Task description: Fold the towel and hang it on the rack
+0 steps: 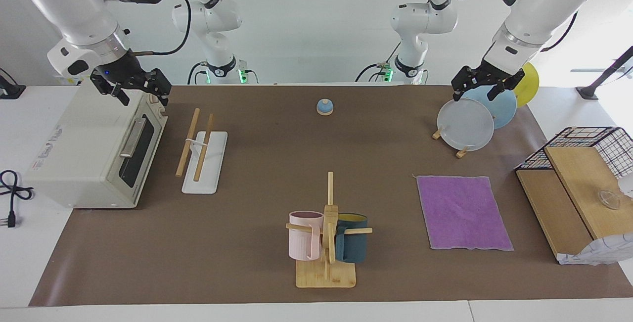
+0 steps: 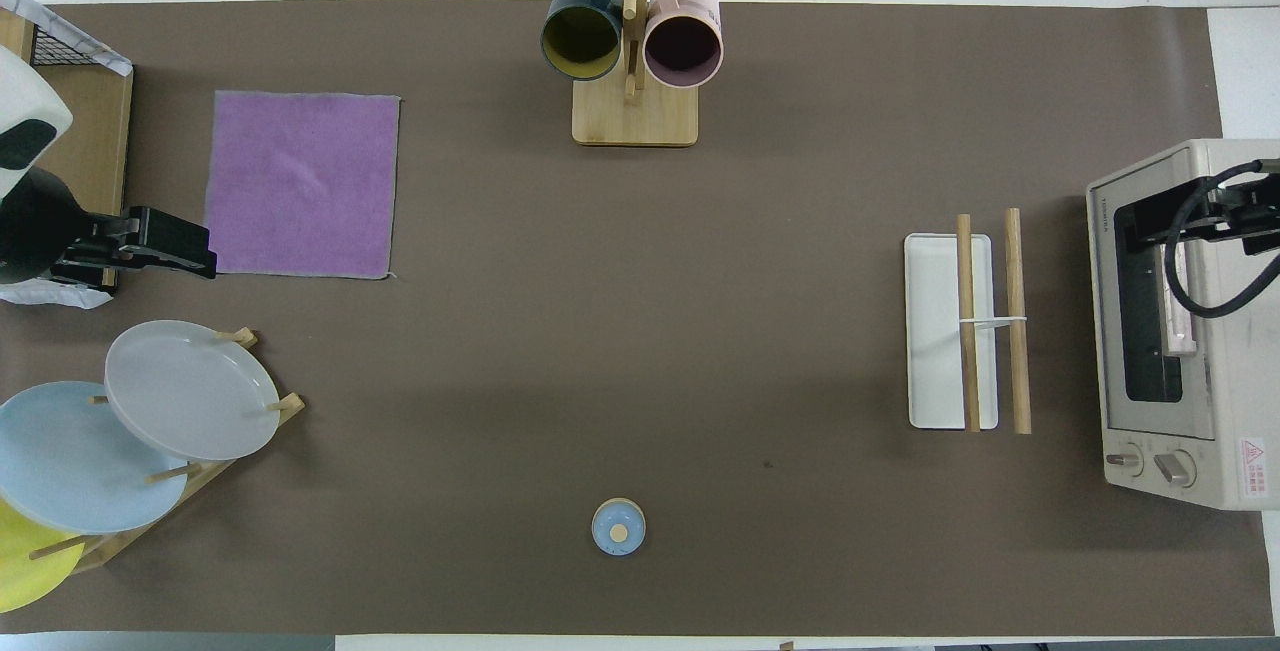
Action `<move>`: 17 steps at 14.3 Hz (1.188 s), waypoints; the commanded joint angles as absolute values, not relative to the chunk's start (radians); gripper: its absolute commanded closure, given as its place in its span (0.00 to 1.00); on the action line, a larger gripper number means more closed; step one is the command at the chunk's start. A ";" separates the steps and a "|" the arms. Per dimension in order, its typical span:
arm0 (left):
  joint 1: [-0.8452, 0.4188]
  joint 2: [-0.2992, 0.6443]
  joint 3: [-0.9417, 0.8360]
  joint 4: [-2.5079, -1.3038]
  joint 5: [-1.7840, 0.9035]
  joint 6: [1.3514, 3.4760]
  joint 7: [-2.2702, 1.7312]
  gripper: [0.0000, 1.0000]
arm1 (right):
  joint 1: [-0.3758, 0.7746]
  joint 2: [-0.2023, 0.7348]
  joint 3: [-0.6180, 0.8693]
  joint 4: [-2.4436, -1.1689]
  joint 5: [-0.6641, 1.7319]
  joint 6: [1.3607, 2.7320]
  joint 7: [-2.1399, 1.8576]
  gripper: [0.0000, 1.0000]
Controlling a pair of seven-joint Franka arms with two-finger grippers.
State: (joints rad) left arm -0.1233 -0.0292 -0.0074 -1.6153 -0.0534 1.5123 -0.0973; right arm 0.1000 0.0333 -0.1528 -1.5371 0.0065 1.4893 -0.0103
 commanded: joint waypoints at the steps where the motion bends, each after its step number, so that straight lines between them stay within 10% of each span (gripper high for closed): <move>1: -0.109 -0.034 -0.012 -1.603 -0.072 1.503 -0.083 0.00 | 0.097 0.025 -0.146 -1.539 -0.012 1.494 -0.002 0.00; 17: 0.023 0.023 -0.006 -1.894 -0.107 1.877 -0.008 0.00 | 0.098 0.017 -0.146 -1.546 -0.003 1.496 0.008 0.00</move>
State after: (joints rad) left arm -0.0125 -0.0112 -0.0011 -1.8413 -0.0856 1.7944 -0.0665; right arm 0.1001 0.0329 -0.1528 -1.5337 0.0065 1.4893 -0.0103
